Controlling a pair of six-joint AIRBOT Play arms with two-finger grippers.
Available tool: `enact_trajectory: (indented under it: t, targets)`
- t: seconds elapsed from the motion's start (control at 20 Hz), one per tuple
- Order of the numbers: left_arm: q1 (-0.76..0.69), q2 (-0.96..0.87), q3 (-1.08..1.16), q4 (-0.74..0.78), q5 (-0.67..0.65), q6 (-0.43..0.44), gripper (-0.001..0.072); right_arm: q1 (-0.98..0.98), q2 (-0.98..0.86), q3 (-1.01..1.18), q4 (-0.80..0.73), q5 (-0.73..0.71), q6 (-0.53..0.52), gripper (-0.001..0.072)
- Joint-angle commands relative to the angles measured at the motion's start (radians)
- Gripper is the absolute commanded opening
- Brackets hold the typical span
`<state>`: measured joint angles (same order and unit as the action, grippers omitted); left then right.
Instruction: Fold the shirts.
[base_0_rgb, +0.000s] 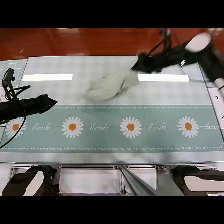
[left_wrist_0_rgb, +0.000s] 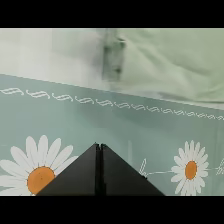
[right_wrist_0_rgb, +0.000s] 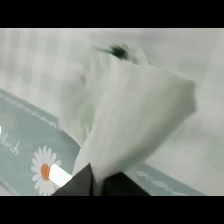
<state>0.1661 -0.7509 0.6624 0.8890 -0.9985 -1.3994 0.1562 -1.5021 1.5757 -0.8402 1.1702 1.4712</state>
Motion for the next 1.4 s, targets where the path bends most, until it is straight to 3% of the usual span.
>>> enact_trajectory:
  t: [0.0, 0.2, 0.6, 0.95, 1.15, 1.35]
  targets:
    - [0.0, 0.0, 0.0, 0.0, -0.001, 0.0, 0.0019, -0.074, 0.004, 0.264, -0.147, 0.179, 0.093, 0.003]
    - [0.0, 0.0, 0.0, 0.0, -0.005, 0.001, 0.0019, -0.259, 0.025, 0.398, -0.151, 0.314, 0.129, 0.003]
    - [0.066, 0.0, 0.0, 0.0, 0.003, 0.029, 0.002, -0.75, 0.174, 0.407, -0.147, 0.51, 0.145, 0.0029]
    - [0.066, 0.0, 0.003, 0.0, 0.117, 0.039, 0.0019, -1.035, 0.212, 0.401, -0.204, 0.687, 0.176, 0.0029]
    - [0.066, 0.0, 0.003, 0.0, 0.161, 0.055, 0.0019, -1.158, 0.296, 0.27, -0.266, 0.687, 0.189, 0.0029]
    - [0.066, 0.0, 0.003, 0.0, 0.203, 0.065, 0.0019, -1.281, 0.461, -0.057, -0.448, 0.687, 0.139, 0.0029]
